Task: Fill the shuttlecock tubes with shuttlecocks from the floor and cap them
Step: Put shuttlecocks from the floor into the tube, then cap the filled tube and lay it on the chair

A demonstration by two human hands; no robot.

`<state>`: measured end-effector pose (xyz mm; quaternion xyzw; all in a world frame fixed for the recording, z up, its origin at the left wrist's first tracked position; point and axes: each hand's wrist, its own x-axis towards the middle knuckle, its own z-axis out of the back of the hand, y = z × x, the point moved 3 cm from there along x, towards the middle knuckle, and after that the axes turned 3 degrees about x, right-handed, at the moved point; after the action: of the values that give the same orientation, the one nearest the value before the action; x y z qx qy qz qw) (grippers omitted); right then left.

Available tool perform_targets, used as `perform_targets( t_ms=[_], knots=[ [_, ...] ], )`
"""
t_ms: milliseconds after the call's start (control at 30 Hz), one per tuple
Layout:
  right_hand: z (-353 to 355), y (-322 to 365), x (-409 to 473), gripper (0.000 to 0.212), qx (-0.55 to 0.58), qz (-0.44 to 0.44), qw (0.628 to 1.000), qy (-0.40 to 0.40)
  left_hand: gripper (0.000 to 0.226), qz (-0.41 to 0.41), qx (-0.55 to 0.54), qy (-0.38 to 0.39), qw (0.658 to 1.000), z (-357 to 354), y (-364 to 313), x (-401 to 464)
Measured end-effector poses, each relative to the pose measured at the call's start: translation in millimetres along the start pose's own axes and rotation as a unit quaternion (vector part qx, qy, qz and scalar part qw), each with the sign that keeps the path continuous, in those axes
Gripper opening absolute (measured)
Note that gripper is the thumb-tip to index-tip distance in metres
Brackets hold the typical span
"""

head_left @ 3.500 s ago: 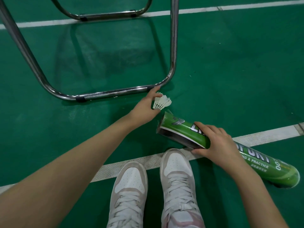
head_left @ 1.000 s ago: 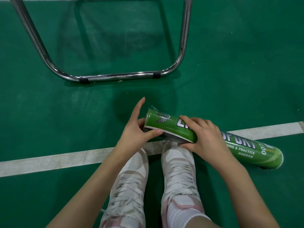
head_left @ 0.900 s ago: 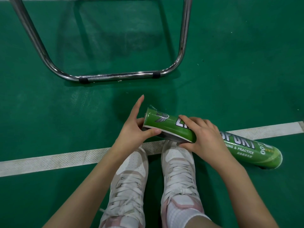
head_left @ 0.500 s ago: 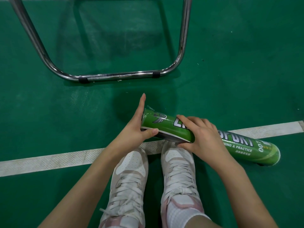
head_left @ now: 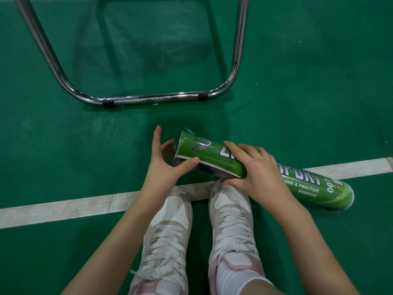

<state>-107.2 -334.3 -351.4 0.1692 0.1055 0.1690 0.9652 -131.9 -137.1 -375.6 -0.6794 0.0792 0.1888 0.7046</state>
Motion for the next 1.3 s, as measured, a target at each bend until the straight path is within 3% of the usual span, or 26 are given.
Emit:
perform_targets(
  t_ms=[133,300,467,633,900,1200,1300],
  knots=[
    [9.8,8.9,15.7,0.088,0.013,0.017,0.999,-0.025,0.120,0.019,-0.122,-0.010,0.992,3.3,-6.6,8.4],
    [33.0,24.6,39.0,0.090,0.070,0.030,0.994,-0.083,0.108,-0.039,-0.176,-0.045,0.983,6.3,-40.2,27.7],
    [62.3,47.2,68.7,0.093,0.134,0.058,0.985,-0.095,0.108,-0.124,-0.171,-0.072,0.975,6.9,-92.7,38.1],
    [93.0,62.6,77.5,0.096,0.116,0.085,0.985,-0.093,0.103,-0.195,-0.114,-0.124,0.966,19.9,-139.9,34.3],
    [144.8,87.0,59.9,0.083,0.102,0.124,0.983,-0.092,0.100,-0.301,-0.030,-0.122,0.945,25.9,-207.4,-4.9],
    [221.1,117.1,49.5,0.045,0.012,0.195,0.967,-0.165,0.099,-0.338,-0.007,-0.130,0.932,41.8,-274.8,-47.7],
    [244.2,120.3,69.7,0.034,0.074,0.187,0.963,-0.178,0.102,-0.349,-0.001,-0.126,0.929,49.1,-302.6,-53.4]
  ],
)
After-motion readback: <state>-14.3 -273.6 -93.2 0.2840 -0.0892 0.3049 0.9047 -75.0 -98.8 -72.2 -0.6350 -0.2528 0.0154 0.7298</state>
